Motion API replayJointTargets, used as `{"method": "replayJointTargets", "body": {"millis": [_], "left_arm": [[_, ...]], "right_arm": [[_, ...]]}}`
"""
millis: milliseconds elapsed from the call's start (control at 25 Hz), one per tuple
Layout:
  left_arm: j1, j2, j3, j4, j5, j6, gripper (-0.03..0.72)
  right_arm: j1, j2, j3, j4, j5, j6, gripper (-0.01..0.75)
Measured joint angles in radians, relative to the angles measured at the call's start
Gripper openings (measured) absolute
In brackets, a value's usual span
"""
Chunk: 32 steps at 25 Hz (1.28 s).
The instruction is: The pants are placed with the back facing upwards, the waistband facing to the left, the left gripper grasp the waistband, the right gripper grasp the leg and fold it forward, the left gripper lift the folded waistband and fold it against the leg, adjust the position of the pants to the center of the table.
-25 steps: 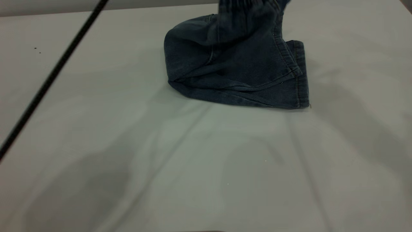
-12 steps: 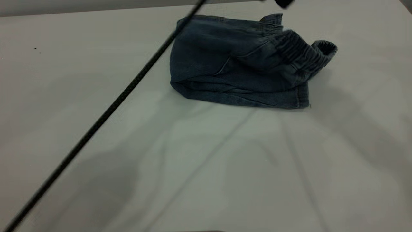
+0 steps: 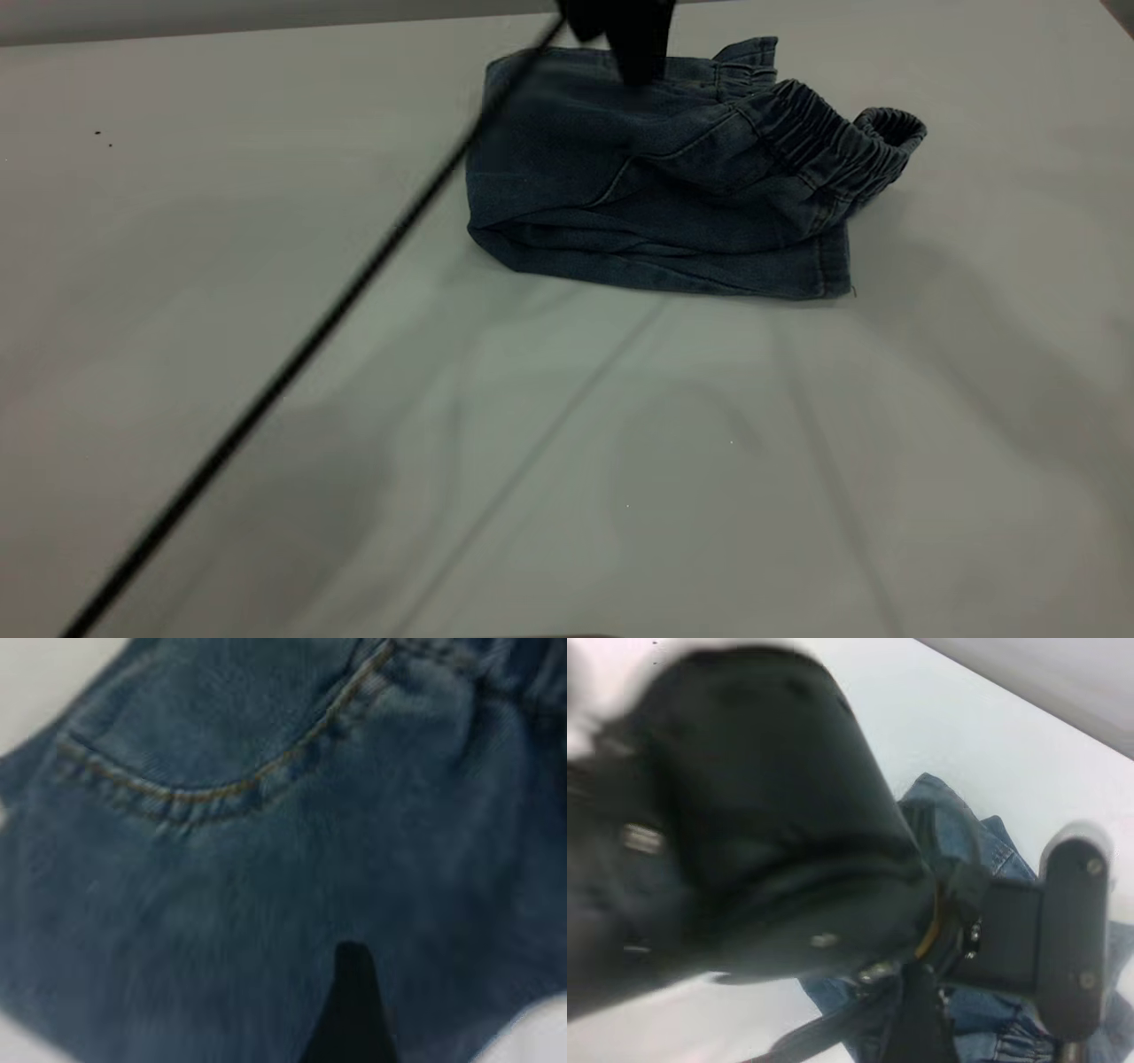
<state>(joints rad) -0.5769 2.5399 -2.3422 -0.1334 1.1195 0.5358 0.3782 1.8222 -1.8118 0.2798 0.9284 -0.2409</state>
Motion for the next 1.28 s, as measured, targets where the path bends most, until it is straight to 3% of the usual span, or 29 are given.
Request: {"method": "replayJointTargets", "body": {"millis": [320, 520, 720, 960, 1280], "left_arm": [[0.000, 0.123, 0.000, 0.000, -0.202, 0.011, 0.531], [0.000, 0.174, -0.002, 0.000, -0.231, 0.002, 0.531], [0.000, 0.178, -0.010, 0.053, -0.169, -0.087, 0.531], [-0.001, 0.174, -0.024, 0.237, 0.040, -0.293, 0.531], [-0.001, 0.175, -0.034, 0.320, 0.051, -0.462, 0.531]], "right_arm": [[0.000, 0.000, 0.000, 0.000, 0.000, 0.004, 0.466], [0.000, 0.000, 0.000, 0.000, 0.000, 0.006, 0.466], [0.000, 0.000, 0.000, 0.000, 0.001, 0.006, 0.466], [0.000, 0.000, 0.000, 0.000, 0.003, 0.006, 0.466], [0.000, 0.000, 0.000, 0.000, 0.003, 0.009, 0.466]]}}
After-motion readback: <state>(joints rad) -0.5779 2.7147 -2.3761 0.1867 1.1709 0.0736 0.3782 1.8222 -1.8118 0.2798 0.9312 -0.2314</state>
